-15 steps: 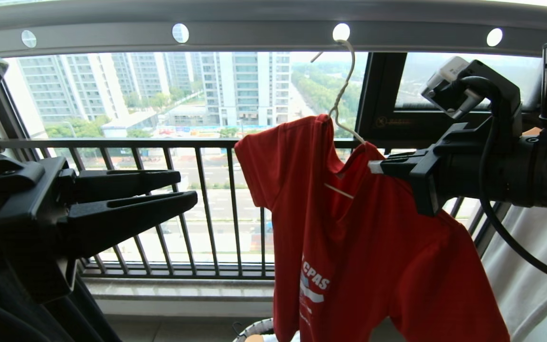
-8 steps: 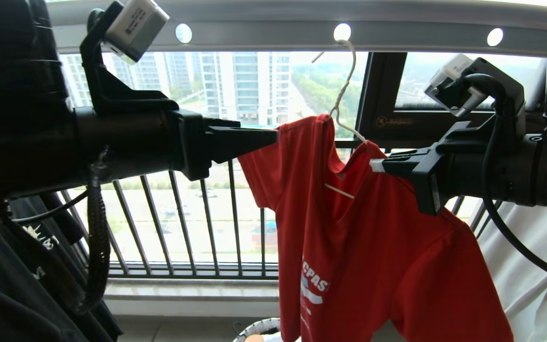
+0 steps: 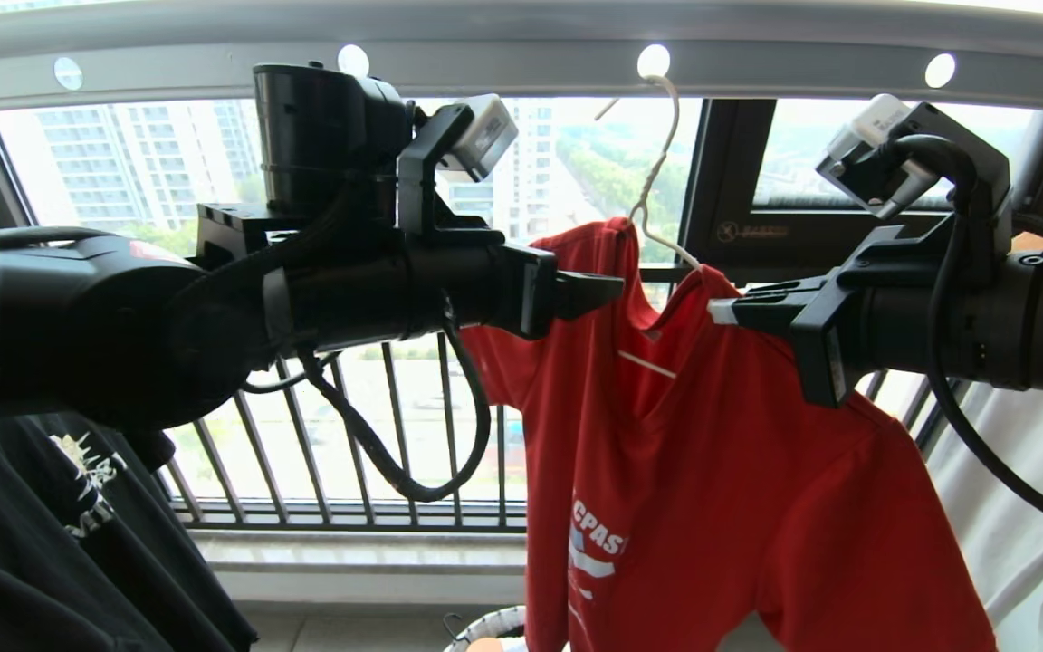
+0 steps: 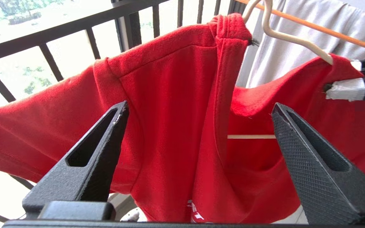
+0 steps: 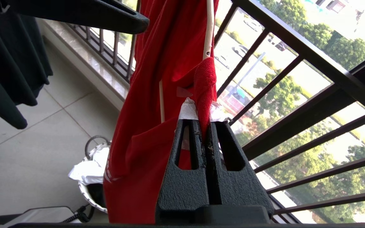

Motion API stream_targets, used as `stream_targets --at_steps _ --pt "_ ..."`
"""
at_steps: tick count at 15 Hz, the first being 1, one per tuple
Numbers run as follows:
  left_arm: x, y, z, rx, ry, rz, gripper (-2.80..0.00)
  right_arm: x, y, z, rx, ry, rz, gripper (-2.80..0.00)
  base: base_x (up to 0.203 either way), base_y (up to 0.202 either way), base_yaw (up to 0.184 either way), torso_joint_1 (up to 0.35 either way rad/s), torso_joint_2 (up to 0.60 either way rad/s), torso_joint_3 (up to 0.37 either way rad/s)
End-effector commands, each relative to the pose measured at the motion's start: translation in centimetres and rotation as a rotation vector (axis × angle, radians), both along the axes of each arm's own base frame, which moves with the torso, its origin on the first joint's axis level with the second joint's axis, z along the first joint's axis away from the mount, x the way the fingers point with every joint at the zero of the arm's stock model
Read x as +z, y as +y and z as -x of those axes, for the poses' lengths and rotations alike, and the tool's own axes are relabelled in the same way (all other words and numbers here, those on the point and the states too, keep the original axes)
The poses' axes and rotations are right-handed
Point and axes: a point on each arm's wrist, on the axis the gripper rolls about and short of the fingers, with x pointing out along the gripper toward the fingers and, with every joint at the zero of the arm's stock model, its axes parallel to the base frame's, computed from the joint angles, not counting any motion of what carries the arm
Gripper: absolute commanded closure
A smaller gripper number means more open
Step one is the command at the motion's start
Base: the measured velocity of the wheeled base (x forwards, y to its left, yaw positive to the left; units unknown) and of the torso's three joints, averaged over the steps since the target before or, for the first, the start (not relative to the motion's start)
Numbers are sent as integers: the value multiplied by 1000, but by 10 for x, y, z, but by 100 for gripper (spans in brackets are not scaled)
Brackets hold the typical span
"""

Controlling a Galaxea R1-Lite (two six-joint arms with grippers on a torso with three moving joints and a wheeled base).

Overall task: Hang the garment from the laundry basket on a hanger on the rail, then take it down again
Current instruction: Take the clothes off the clothes rack

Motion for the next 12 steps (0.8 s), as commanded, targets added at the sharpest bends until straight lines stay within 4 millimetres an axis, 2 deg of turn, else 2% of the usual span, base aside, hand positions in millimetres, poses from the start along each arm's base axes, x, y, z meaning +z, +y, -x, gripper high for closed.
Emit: stream_targets --at_steps 1,2,12 --pt "-7 -10 -6 15 10 -13 -280 0 0 1 1 -1 0 0 0 0 0 0 0 0" --pt "-6 -10 -6 16 8 -11 0 0 0 1 2 -3 0 0 0 0 0 0 0 0" --pt "-3 -7 -3 19 -1 -4 0 -1 0 1 2 2 4 0 0 0 0 0 0 0"
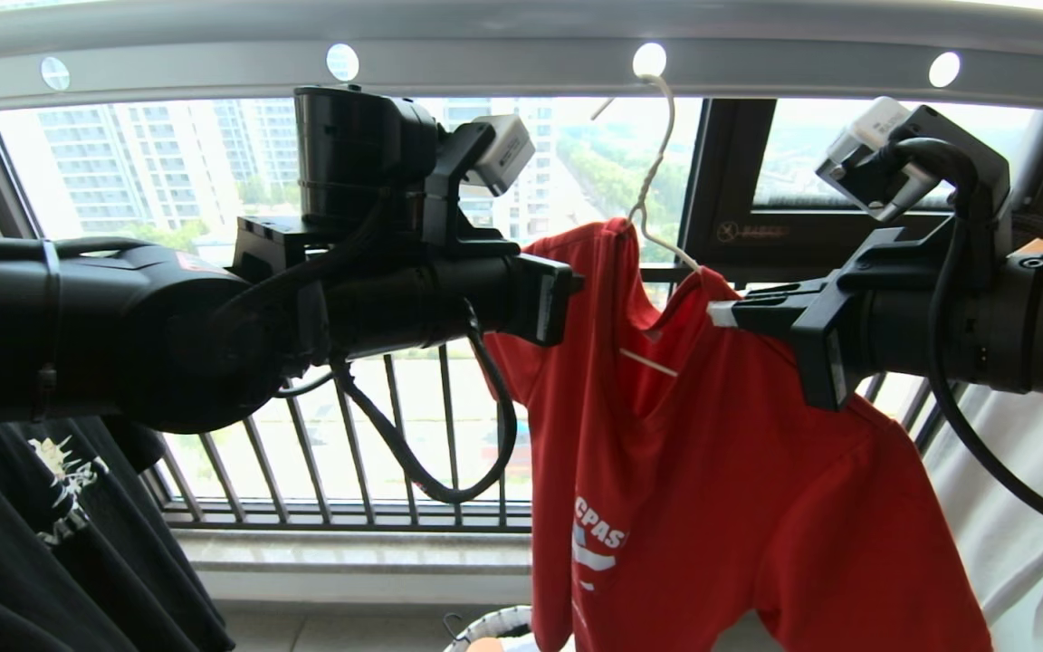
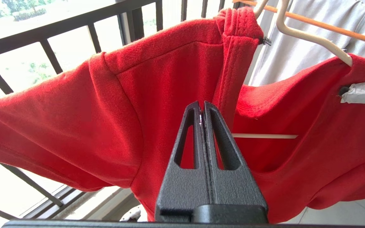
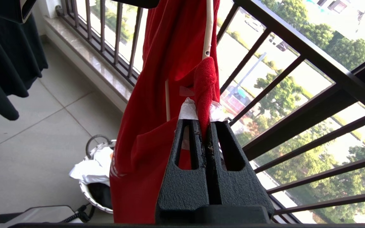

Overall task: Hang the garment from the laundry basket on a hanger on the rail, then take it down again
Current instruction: Take the clothes off the clothes rack

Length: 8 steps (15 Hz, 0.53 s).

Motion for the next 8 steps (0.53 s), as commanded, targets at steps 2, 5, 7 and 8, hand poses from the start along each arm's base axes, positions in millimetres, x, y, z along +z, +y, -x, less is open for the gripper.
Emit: stream_targets --at_steps 2,5,7,8 --pt "6 3 5 -7 -11 17 0 0 0 0 1 0 2 0 0 0 0 0 0 0" --pt "5 3 11 -24 15 25 0 0 0 0 0 -1 2 0 0 0 0 0 0 0" --pt "1 -2 11 -23 28 21 0 0 0 0 0 -1 2 0 0 0 0 0 0 0" --pt "0 -3 10 -22 28 22 -280 0 0 0 0 0 3 0 0 0 0 0 0 0"
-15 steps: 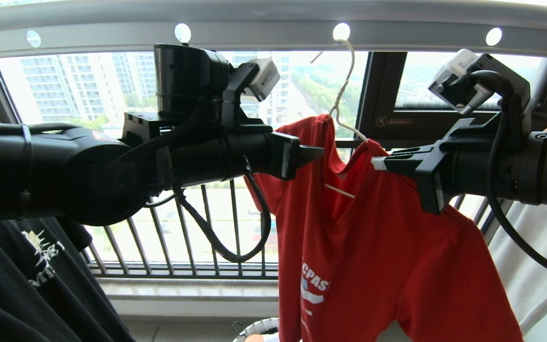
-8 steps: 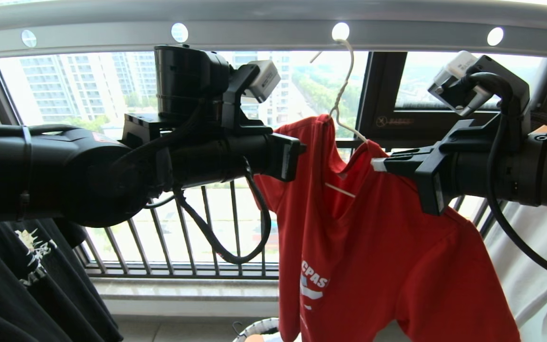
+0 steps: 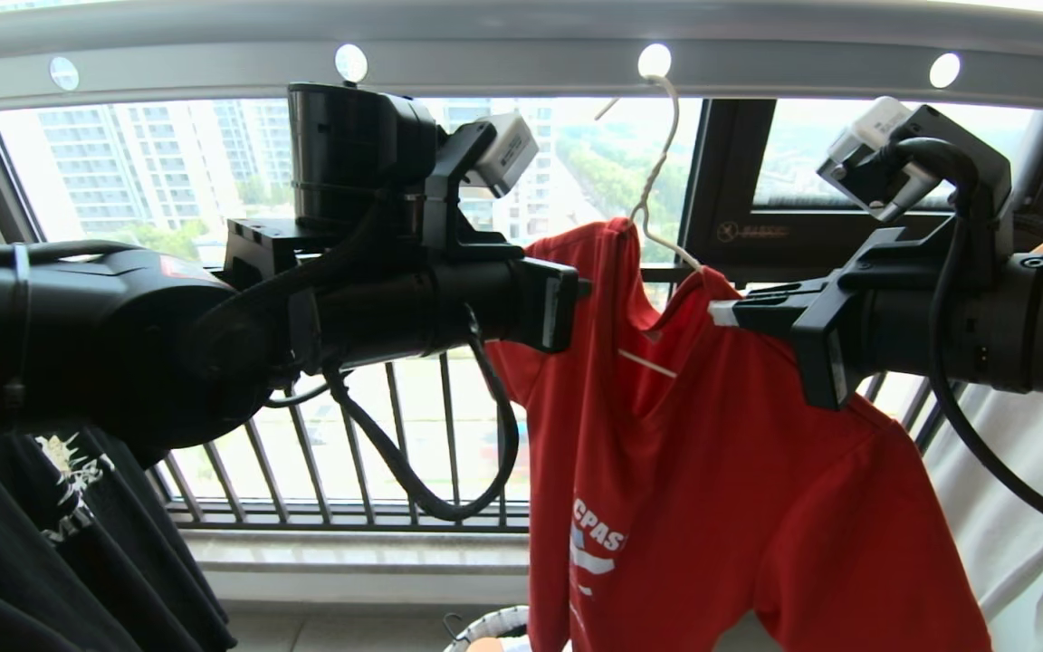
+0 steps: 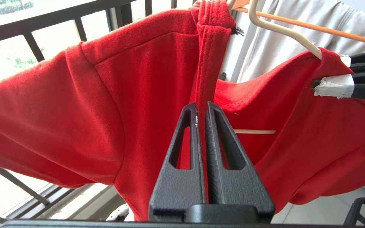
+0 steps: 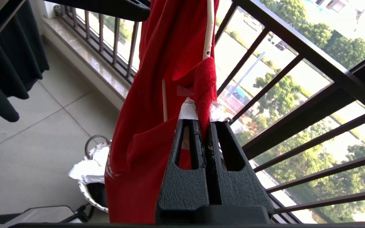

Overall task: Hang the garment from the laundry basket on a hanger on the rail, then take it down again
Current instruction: Take the clothes off the clothes rack

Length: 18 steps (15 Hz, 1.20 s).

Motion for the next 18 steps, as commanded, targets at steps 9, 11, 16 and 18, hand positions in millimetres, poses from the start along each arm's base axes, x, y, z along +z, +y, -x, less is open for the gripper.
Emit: stream_targets --at_steps 9,11,16,18 --pt "-4 -13 -12 0 -21 7 0 1 -1 2 1 -6 -2 0 0 0 0 0 0 0" --pt "-5 -17 -17 26 -50 30 0 1 -1 2 1 -5 -1 0 0 0 0 0 0 0" --pt "-5 -16 -17 34 -56 35 0 -1 -1 2 1 2 3 0 0 0 0 0 0 0" --pt "-5 -17 -17 34 -57 36 0 -1 -1 2 1 0 2 0 0 0 0 0 0 0"
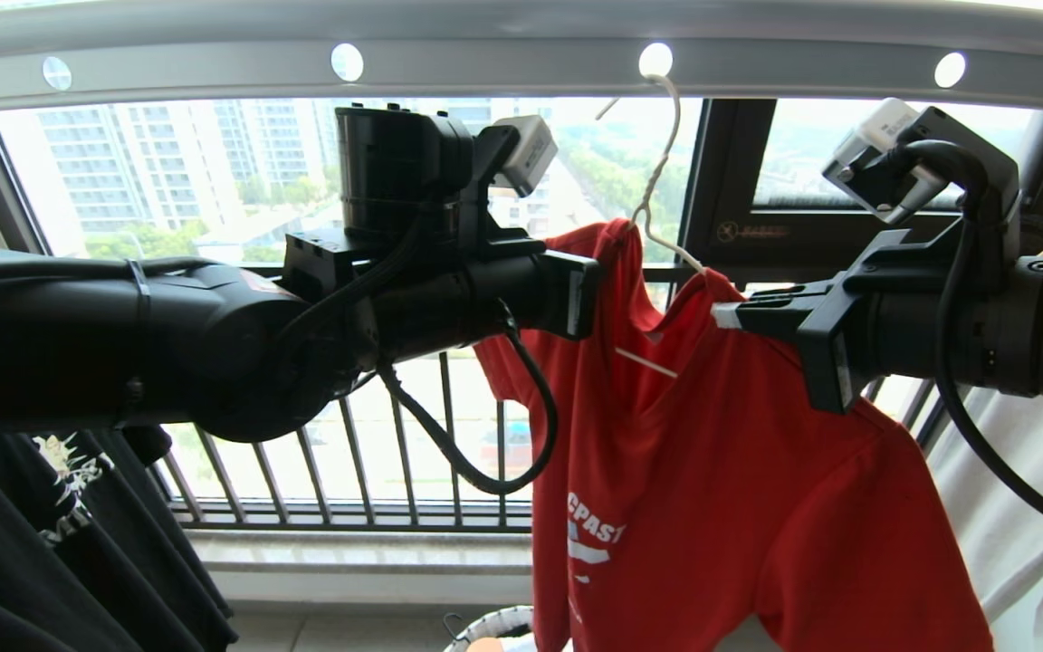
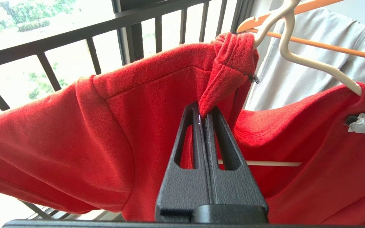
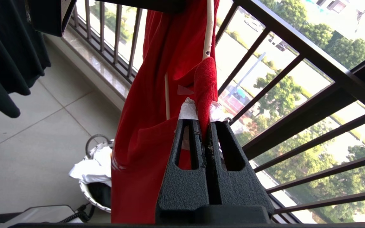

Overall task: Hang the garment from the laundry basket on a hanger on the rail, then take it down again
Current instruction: Take the clothes off the clothes rack

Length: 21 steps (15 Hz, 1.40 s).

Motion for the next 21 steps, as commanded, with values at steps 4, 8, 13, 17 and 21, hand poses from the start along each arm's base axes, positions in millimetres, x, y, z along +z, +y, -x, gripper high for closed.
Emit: stream_targets --at_steps 4,8,13,17,21 --pt "14 10 8 18 -9 43 0 -3 0 0 1 9 9 0 0 0 0 0 0 0" --pt "4 10 0 90 -4 34 0 -2 -1 2 2 3 6 0 0 0 0 0 0 0" --pt "-4 17 -18 136 -43 68 0 -2 -2 3 0 2 5 0 0 0 0 0 0 0" --pt "-8 23 -21 152 -33 56 0 -2 -1 2 0 3 6 0 0 0 0 0 0 0" --pt "-10 29 -26 191 -24 53 0 -2 -2 3 0 4 7 0 0 0 0 0 0 0"
